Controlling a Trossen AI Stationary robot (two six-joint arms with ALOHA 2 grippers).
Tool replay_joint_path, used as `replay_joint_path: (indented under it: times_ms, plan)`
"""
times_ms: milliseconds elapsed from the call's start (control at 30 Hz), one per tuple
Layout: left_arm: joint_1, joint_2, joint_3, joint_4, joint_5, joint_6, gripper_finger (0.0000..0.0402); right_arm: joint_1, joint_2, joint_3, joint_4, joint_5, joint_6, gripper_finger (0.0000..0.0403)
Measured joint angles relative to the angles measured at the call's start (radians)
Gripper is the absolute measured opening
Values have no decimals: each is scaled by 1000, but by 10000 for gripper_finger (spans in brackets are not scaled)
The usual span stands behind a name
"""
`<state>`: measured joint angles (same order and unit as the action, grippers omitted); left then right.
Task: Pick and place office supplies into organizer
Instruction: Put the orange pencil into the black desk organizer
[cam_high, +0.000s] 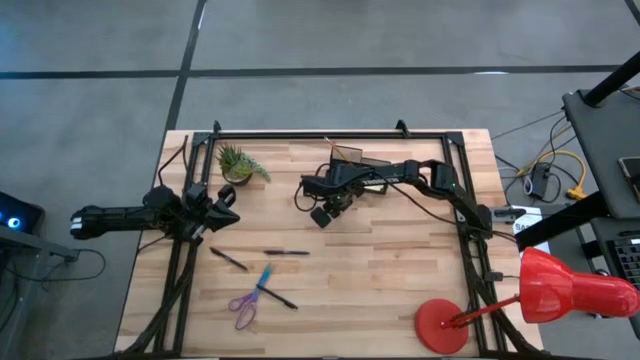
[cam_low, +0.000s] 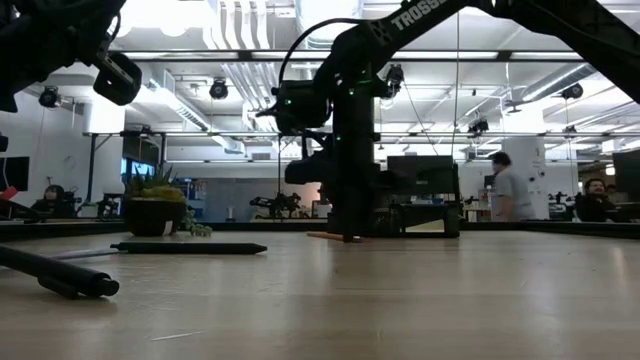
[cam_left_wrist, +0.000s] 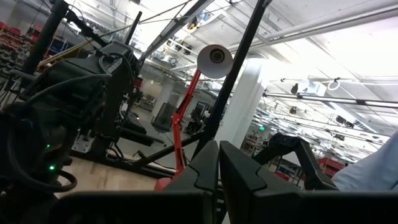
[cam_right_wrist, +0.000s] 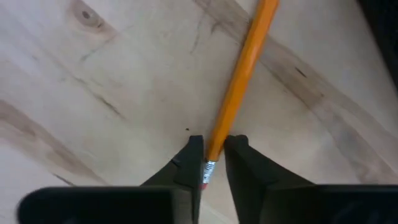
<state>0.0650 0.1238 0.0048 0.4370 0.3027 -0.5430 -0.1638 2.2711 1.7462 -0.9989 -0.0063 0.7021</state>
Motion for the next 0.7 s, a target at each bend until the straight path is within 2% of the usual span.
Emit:
replay_joint_path:
  times_ms: [133, 500, 700]
  plan:
    - [0, 0, 0, 0, 0, 0, 0, 0, 0, 0, 3, -3, -11, 17]
    - [0, 0, 0, 0, 0, 0, 0, 10, -14, 6, 20, -48, -68, 13]
    - [0, 0, 0, 0, 0, 0, 0, 34, -86, 60, 22, -39, -77, 12]
